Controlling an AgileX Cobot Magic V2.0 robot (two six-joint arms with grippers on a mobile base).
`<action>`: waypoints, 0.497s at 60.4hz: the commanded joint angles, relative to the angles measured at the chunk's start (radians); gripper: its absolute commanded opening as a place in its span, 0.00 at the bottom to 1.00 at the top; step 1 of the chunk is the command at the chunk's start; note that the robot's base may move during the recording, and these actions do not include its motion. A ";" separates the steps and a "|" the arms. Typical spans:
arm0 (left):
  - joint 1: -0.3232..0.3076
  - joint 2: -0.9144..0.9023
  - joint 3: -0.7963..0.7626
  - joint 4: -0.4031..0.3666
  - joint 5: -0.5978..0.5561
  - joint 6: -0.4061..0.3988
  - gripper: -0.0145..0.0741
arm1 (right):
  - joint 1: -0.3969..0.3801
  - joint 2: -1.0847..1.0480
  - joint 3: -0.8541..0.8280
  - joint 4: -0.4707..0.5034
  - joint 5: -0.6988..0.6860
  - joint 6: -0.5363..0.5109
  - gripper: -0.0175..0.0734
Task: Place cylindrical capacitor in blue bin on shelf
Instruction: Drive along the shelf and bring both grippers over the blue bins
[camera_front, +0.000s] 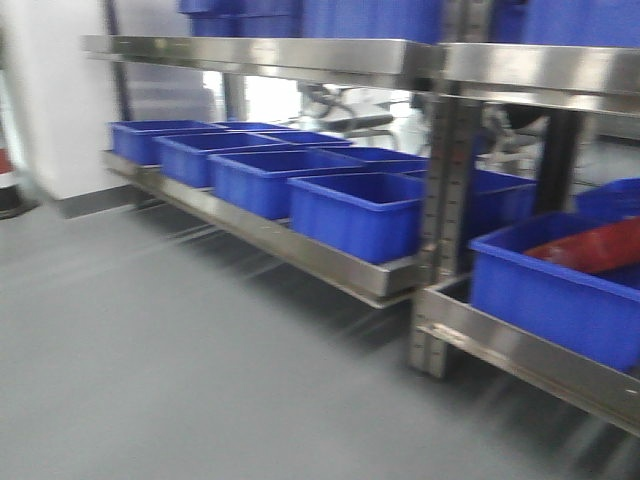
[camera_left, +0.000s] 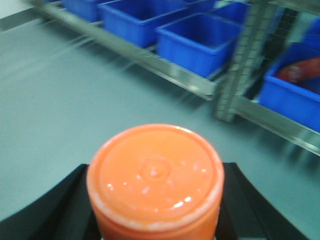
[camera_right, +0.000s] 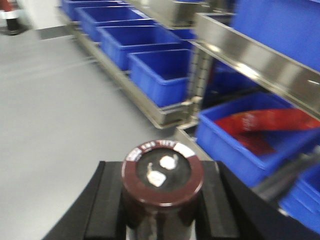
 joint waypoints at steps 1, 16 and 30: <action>-0.007 -0.003 0.000 -0.005 -0.023 0.001 0.04 | 0.002 -0.003 -0.007 -0.005 -0.021 0.001 0.08; -0.007 -0.003 0.000 -0.005 -0.023 0.001 0.04 | 0.002 -0.003 -0.007 -0.005 -0.021 0.001 0.08; -0.007 -0.003 0.000 -0.005 -0.023 0.001 0.04 | 0.002 -0.003 -0.007 -0.005 -0.021 0.001 0.08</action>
